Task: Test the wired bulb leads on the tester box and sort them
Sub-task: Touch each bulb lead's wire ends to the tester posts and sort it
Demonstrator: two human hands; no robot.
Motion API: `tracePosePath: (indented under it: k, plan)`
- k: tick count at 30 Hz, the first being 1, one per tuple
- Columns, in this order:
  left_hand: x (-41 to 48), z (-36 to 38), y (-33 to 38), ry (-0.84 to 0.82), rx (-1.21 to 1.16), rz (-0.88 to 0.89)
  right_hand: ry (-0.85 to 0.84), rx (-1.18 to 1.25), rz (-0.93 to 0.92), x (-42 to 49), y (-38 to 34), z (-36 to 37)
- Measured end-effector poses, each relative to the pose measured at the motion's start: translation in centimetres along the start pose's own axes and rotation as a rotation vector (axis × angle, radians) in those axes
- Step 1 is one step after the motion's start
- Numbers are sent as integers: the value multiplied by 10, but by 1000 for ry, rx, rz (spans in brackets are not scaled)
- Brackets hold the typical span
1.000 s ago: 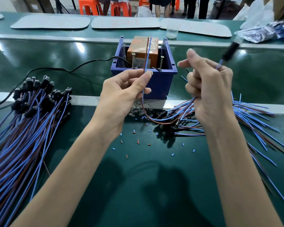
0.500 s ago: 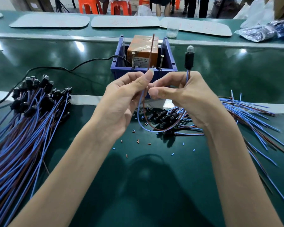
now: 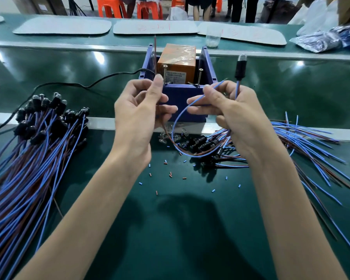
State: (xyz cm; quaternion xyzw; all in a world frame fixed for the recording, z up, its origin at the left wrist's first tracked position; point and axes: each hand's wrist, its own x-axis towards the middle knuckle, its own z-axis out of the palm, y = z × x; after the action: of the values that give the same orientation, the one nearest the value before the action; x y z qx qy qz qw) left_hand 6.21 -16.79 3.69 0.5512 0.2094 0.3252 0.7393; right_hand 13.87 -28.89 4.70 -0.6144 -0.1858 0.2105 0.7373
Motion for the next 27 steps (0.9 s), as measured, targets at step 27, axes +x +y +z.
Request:
tracePosePath:
  k: [27]
  plan:
    - [23,-24,-23,-106,454,38,334,-47,-61,20,12,-29]
